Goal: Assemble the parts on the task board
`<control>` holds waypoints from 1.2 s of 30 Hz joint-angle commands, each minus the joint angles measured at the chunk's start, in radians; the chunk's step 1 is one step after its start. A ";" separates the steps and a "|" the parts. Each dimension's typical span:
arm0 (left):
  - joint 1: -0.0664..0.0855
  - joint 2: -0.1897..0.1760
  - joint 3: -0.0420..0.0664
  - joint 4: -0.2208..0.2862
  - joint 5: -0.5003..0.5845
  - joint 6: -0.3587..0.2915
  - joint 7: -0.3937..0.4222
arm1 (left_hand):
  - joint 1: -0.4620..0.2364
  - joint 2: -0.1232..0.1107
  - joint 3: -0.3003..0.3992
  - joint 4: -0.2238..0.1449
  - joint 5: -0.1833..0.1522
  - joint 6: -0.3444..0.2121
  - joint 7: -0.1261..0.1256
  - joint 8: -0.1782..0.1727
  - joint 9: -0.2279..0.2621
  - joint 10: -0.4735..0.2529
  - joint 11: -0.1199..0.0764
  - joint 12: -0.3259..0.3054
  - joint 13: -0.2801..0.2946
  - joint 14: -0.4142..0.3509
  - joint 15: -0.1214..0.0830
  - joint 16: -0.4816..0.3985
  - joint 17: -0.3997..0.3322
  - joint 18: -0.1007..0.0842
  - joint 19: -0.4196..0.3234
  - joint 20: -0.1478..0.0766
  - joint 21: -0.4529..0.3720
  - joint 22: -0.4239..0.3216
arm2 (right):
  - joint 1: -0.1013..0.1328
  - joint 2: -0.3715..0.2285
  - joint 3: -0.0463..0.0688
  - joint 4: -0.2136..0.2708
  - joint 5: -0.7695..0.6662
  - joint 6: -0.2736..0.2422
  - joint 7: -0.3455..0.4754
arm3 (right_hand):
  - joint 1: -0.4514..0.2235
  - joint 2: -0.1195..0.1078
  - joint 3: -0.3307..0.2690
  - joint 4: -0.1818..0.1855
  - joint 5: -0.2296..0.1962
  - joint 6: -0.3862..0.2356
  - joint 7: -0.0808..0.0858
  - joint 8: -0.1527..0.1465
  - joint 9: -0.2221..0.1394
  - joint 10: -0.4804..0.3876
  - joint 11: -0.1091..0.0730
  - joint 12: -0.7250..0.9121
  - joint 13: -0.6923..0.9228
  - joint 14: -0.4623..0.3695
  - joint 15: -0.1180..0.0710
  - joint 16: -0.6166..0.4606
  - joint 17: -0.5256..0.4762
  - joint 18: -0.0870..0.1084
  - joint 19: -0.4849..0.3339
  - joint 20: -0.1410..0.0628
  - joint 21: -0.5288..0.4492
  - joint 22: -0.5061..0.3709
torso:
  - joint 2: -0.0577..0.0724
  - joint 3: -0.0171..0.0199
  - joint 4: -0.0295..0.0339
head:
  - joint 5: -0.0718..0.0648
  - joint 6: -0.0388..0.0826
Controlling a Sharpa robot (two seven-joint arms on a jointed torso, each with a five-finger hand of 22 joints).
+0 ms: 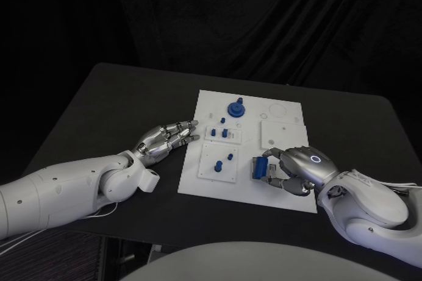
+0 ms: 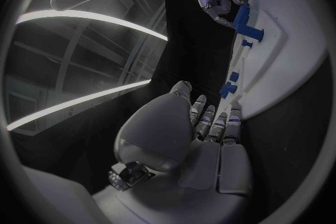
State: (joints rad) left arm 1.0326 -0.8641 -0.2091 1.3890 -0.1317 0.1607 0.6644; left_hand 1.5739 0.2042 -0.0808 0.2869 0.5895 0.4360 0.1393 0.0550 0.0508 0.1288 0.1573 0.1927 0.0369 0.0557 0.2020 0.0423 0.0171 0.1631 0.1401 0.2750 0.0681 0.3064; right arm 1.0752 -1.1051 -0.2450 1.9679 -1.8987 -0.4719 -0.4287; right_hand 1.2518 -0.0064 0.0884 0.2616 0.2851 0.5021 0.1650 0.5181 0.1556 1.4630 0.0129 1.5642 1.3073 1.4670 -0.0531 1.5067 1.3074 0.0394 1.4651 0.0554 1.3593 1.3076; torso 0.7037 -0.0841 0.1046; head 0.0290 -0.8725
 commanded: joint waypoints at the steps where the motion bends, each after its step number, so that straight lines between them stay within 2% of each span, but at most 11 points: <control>1: -0.007 0.001 -0.004 -0.002 -0.002 0.000 -0.019 | -0.010 0.004 0.001 0.003 -0.007 -0.005 0.000 0.002 -0.001 0.001 0.005 0.007 0.002 0.003 0.004 0.007 0.001 -0.012 0.001 0.010 0.002 0.000 | -0.001 0.004 -0.002 -0.002 0.011 0.052 0.009 | 0.005 0.004 -0.003 -0.004 -0.001 0.060 -0.049 -0.024 -0.009 0.090 0.006 -0.005 0.247 0.063 0.007 -0.006 0.106 0.012 0.006 0.009 -0.007 0.195 | 0.000 -0.0001 -0.0001 | 0.001 0.000; 12: -0.007 0.002 -0.004 -0.002 -0.002 0.001 -0.019 | -0.010 0.004 0.001 0.003 -0.007 -0.005 0.000 0.002 -0.001 0.001 0.005 0.007 0.002 0.003 0.004 0.007 0.001 -0.012 0.001 0.010 0.002 0.000 | -0.001 0.018 -0.002 -0.017 0.022 0.097 0.002 | 0.005 0.007 -0.003 -0.008 -0.001 0.062 -0.051 -0.109 -0.041 0.072 0.005 -0.017 0.230 0.061 0.006 -0.009 0.100 0.014 0.001 0.008 -0.017 0.193 | 0.000 -0.0007 0.0005 | 0.000 0.000; 15: -0.007 0.002 -0.004 -0.002 -0.002 0.001 -0.019 | -0.012 0.005 0.001 0.003 -0.008 -0.004 0.001 0.002 0.000 0.001 0.005 0.007 0.002 0.003 0.004 0.007 0.001 -0.013 0.001 0.010 0.002 0.000 | -0.001 0.021 -0.002 -0.020 0.026 0.104 0.001 | 0.003 0.008 -0.004 -0.009 -0.001 0.050 -0.049 -0.144 -0.054 0.066 0.007 -0.022 0.224 0.060 0.007 -0.010 0.096 0.015 -0.001 0.009 -0.021 0.191 | 0.000 -0.0007 0.0005 | 0.000 0.000; 17: -0.007 0.002 -0.004 -0.002 -0.002 0.001 -0.019 | -0.012 0.005 0.001 0.003 -0.008 -0.004 0.001 0.002 0.000 0.001 0.005 0.007 0.002 0.003 0.004 0.007 0.001 -0.013 0.001 0.010 0.002 0.000 | -0.001 0.022 -0.002 -0.022 0.029 0.107 0.000 | 0.003 0.008 -0.005 -0.011 -0.001 -0.001 -0.048 -0.199 -0.073 0.061 0.008 -0.025 0.219 0.059 0.008 -0.011 0.094 0.016 -0.003 0.009 -0.027 0.190 | 0.000 -0.0007 0.0003 | 0.001 0.000; 19: -0.007 0.002 -0.004 -0.002 -0.002 0.001 -0.019 | -0.012 0.005 0.001 0.003 -0.008 -0.004 0.001 0.002 0.000 0.001 0.005 0.007 0.002 0.003 0.004 0.007 0.001 -0.013 0.001 0.010 0.002 0.000 | -0.001 0.024 -0.002 -0.024 0.031 0.111 -0.001 | 0.003 0.009 -0.005 -0.012 -0.001 -0.017 -0.048 -0.216 -0.079 0.059 0.008 -0.027 0.217 0.058 0.009 -0.012 0.092 0.016 -0.004 0.010 -0.028 0.190 | 0.000 -0.0007 -0.0001 | 0.002 0.000; 20: -0.007 0.002 -0.004 -0.002 -0.002 0.001 -0.019 | -0.012 0.005 0.001 0.003 -0.008 -0.004 0.001 0.002 0.000 0.001 0.005 0.007 0.002 0.003 0.004 0.007 0.001 -0.013 0.001 0.010 0.002 0.000 | -0.001 0.025 -0.002 -0.025 0.032 0.113 -0.002 | 0.004 0.009 -0.005 -0.013 -0.001 -0.088 -0.048 -0.272 -0.097 0.048 0.008 -0.035 0.207 0.057 0.009 -0.014 0.089 0.017 -0.006 0.010 -0.032 0.188 | 0.000 -0.0008 -0.0001 | 0.002 0.000; 21: -0.007 0.002 -0.004 -0.002 -0.002 0.001 -0.019 | -0.012 0.005 0.001 0.003 -0.008 -0.004 0.001 0.002 0.000 0.001 0.005 0.007 0.002 0.003 0.004 0.007 0.001 -0.013 0.001 0.010 0.002 0.000 | -0.001 0.026 -0.002 -0.026 0.033 0.115 -0.002 | 0.003 0.010 -0.005 -0.014 -0.001 -0.131 -0.050 -0.310 -0.108 0.042 0.007 -0.039 0.201 0.057 0.008 -0.014 0.088 0.018 -0.007 0.010 -0.034 0.188 | 0.000 -0.0006 -0.0002 | 0.002 0.000; 28: -0.007 0.003 -0.004 -0.002 -0.002 0.002 -0.019 | -0.013 0.005 0.001 0.003 -0.008 -0.004 0.001 0.002 0.000 0.001 0.005 0.007 0.002 0.003 0.004 0.007 0.001 -0.013 0.001 0.010 0.003 0.001 | -0.001 0.032 -0.002 -0.030 0.035 0.129 -0.003 | -0.008 0.013 -0.009 -0.010 -0.001 -0.230 -0.055 -0.390 -0.121 0.024 0.003 -0.054 0.182 0.055 0.006 -0.016 0.085 0.018 -0.008 0.008 -0.038 0.187 | 0.000 -0.0009 0.0002 | 0.000 0.000; 33: -0.007 0.004 -0.004 -0.003 -0.002 0.003 -0.019 | -0.013 0.005 0.001 0.003 -0.008 -0.004 0.001 0.002 0.000 0.001 0.005 0.007 0.002 0.003 0.004 0.007 0.001 -0.013 0.001 0.010 0.003 0.001 | -0.001 0.032 -0.002 -0.031 0.035 0.123 0.000 | -0.018 0.016 -0.011 -0.004 -0.001 -0.262 -0.061 -0.416 -0.124 0.013 -0.002 -0.063 0.172 0.054 0.002 -0.017 0.083 0.019 -0.009 0.005 -0.041 0.186 | 0.000 -0.0003 0.0002 | 0.002 0.000; 36: -0.007 0.003 -0.004 -0.003 -0.002 0.003 -0.019 | -0.013 0.005 0.001 0.003 -0.008 -0.004 0.001 0.002 0.000 0.001 0.005 0.007 0.002 0.003 0.004 0.007 0.001 -0.013 0.001 0.010 0.003 0.001 | -0.001 0.028 -0.002 -0.029 0.035 0.101 0.007 | -0.024 0.017 -0.013 -0.001 -0.001 -0.277 -0.064 -0.429 -0.125 0.007 -0.004 -0.069 0.165 0.054 0.000 -0.017 0.083 0.019 -0.010 0.003 -0.042 0.186 | 0.000 0.0000 -0.0002 | 0.002 0.000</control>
State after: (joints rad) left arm 1.0325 -0.8629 -0.2088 1.3878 -0.1313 0.1611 0.6647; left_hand 1.5701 0.2080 -0.0808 0.2869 0.5859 0.4361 0.1393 0.0550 0.0508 0.1287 0.1572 0.1964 0.0368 0.0558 0.2020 0.0423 0.0170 0.1632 0.1409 0.2796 0.0685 0.3062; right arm 1.0765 -1.0747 -0.2469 1.9366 -1.8632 -0.3616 -0.4277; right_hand 1.2385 0.0122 0.0771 0.2564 0.2866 0.2291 0.1012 0.0913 0.0312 1.4665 0.0163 1.4997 1.3080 1.4669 -0.0533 1.4945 1.3074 0.0393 1.4614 0.0591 1.3231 1.3074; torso 0.7037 -0.0846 0.1048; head 0.0300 -0.8725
